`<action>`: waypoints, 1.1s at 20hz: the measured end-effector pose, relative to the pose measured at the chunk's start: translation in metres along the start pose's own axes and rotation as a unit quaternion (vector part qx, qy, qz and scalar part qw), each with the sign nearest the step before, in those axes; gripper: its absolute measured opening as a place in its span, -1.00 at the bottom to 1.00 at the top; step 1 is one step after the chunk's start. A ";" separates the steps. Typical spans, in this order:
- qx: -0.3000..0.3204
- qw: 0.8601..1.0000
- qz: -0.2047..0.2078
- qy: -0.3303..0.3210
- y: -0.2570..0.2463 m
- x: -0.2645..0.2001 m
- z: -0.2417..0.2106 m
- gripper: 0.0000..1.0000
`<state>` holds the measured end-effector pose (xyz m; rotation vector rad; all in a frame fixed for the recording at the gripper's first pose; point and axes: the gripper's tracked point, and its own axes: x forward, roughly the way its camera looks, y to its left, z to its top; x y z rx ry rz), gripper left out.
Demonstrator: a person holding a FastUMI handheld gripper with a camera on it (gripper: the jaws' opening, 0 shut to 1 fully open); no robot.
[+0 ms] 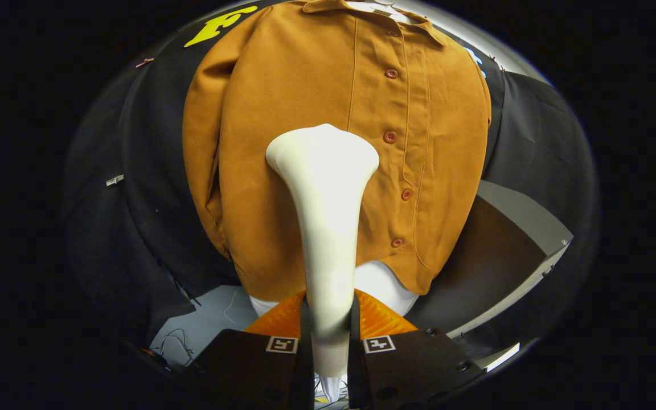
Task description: Iron the clothes twice with a garment steamer, once on the left side and once on the right side.
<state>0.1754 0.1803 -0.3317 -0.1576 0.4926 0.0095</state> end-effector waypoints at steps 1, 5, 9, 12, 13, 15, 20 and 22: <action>-0.002 1.000 0.003 0.002 -0.001 -0.002 -0.003 -0.47; -0.001 1.000 0.013 -0.001 -0.006 -0.018 -0.012 -0.47; -0.004 0.999 0.016 -0.027 -0.019 -0.043 0.000 -0.47; 0.008 0.999 0.018 -0.047 -0.029 -0.066 0.015 -0.47; 0.010 0.998 0.018 -0.056 -0.033 -0.072 0.021 -0.47; 0.009 0.997 0.015 -0.076 -0.040 -0.088 0.039 -0.47; 0.018 0.992 0.013 -0.128 -0.052 -0.127 0.085 -0.47; 0.023 0.988 0.006 -0.151 -0.060 -0.142 0.104 -0.47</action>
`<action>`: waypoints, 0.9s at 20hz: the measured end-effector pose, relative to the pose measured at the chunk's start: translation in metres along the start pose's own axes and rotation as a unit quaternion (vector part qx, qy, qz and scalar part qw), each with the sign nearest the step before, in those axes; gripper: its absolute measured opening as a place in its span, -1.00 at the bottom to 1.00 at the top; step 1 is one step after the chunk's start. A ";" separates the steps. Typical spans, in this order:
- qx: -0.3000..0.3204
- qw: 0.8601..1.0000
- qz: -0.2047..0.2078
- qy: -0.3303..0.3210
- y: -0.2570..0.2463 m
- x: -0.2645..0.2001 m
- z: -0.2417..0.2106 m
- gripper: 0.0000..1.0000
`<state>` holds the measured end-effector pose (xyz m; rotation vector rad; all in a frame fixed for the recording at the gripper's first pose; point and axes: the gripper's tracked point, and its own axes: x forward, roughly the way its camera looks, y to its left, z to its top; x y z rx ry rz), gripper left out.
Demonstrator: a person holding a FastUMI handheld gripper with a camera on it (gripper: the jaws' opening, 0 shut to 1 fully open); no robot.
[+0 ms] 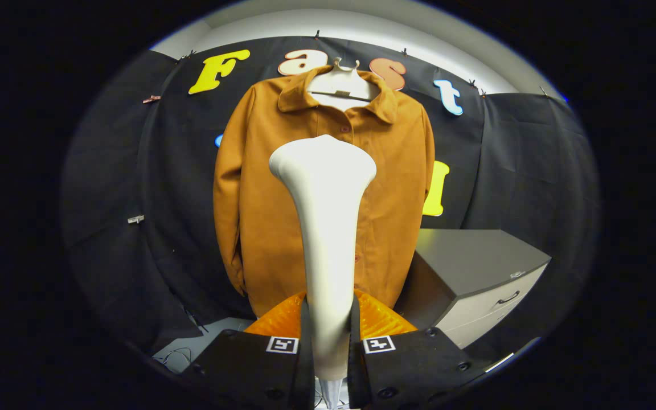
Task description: Iron the clothes twice with a garment steamer, once on the left side and once on the right side.
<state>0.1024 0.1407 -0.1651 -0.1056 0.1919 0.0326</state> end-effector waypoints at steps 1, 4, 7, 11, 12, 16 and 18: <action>0.002 1.000 -0.002 -0.009 -0.003 -0.004 0.010 -0.47; 0.010 1.000 -0.005 -0.025 -0.012 -0.015 0.032 -0.48; 0.011 0.999 -0.007 -0.029 -0.019 -0.027 0.049 -0.47; 0.002 0.999 -0.009 -0.049 -0.028 -0.043 0.073 -0.47; 0.002 0.998 -0.008 -0.055 -0.029 -0.047 0.079 -0.48; 0.007 0.997 -0.008 -0.071 -0.036 -0.064 0.098 -0.47; 0.009 0.997 -0.008 -0.078 -0.040 -0.071 0.106 -0.48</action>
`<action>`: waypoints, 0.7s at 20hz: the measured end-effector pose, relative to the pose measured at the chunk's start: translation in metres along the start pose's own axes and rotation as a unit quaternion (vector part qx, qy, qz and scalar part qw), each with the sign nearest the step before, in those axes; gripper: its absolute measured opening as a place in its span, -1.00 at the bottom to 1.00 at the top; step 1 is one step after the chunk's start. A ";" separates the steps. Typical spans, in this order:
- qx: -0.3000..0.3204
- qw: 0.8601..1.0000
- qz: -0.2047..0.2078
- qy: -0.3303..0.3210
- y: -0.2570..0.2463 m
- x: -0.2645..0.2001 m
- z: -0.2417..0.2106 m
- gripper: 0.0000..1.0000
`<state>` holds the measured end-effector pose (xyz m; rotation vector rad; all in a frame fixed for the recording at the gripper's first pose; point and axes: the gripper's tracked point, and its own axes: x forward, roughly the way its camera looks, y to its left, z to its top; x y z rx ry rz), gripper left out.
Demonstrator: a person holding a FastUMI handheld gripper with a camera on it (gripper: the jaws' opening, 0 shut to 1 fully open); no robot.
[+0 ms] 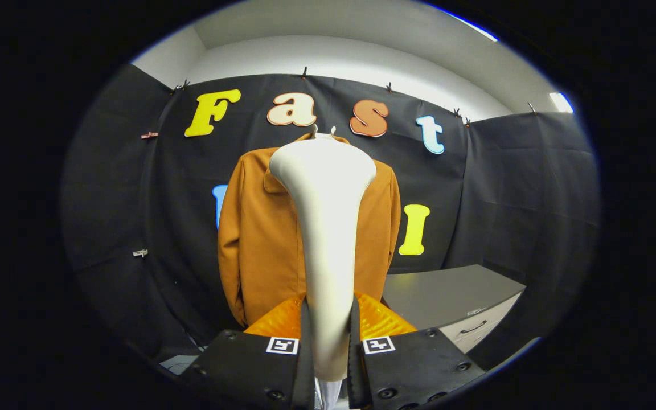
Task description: Iron the clothes twice with a garment steamer, once on the left side and once on the right side.
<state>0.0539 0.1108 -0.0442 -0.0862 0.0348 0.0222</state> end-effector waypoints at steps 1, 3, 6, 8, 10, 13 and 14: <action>0.000 1.000 -0.001 -0.003 -0.002 -0.002 0.004 -0.48; 0.004 1.000 -0.001 -0.003 -0.007 -0.006 0.009 -0.48; 0.007 1.000 -0.002 -0.006 -0.012 -0.012 0.018 -0.48; 0.011 1.000 -0.002 -0.008 -0.014 -0.015 0.023 -0.48; 0.012 1.000 -0.003 -0.012 -0.017 -0.019 0.029 -0.47; 0.014 1.000 -0.006 -0.015 -0.022 -0.026 0.032 -0.48; 0.015 1.000 -0.006 -0.015 -0.021 -0.025 0.033 -0.48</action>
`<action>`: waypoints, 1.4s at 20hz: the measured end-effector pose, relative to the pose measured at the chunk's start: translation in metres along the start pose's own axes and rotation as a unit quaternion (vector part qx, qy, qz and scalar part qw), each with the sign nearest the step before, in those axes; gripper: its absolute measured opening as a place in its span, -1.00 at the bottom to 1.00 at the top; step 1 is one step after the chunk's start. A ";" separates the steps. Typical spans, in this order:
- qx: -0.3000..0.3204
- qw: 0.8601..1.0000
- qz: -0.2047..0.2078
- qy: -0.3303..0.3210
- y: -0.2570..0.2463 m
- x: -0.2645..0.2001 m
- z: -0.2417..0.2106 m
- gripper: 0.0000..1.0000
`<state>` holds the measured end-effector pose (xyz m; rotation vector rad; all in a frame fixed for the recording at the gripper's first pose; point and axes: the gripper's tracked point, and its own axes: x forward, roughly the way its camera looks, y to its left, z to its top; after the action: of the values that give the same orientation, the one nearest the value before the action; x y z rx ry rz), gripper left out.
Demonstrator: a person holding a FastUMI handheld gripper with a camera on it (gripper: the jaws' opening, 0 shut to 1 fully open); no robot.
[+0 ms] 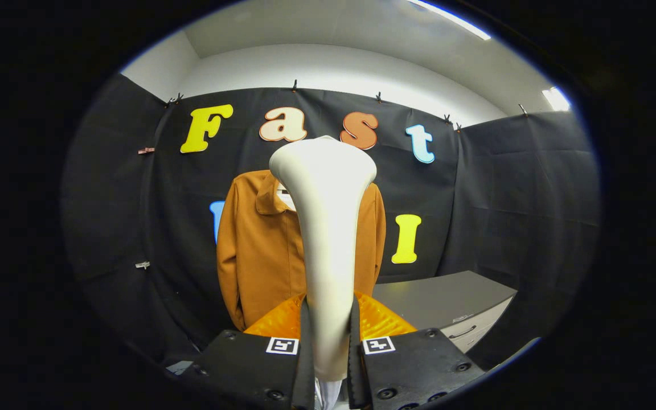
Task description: Iron the clothes twice with a garment steamer, once on the left side and once on the right side.
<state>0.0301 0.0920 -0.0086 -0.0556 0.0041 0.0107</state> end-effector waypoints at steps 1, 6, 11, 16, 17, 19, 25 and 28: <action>0.000 1.000 0.000 0.001 0.001 0.000 0.001 -0.48; 0.004 1.000 0.005 0.004 0.002 0.000 -0.002 -0.48; 0.007 1.000 0.005 0.009 0.001 0.001 -0.006 -0.48; 0.003 1.000 -0.001 0.011 -0.002 0.003 -0.011 -0.48; 0.002 1.000 -0.002 0.011 -0.002 0.003 -0.011 -0.48; 0.004 1.000 -0.003 0.011 -0.002 0.004 -0.011 -0.47; 0.006 1.000 -0.002 0.007 -0.002 0.000 -0.007 -0.48; 0.005 1.000 -0.002 0.009 -0.002 -0.001 -0.007 -0.48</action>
<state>0.0292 0.0899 -0.0158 -0.0458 0.0212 0.0068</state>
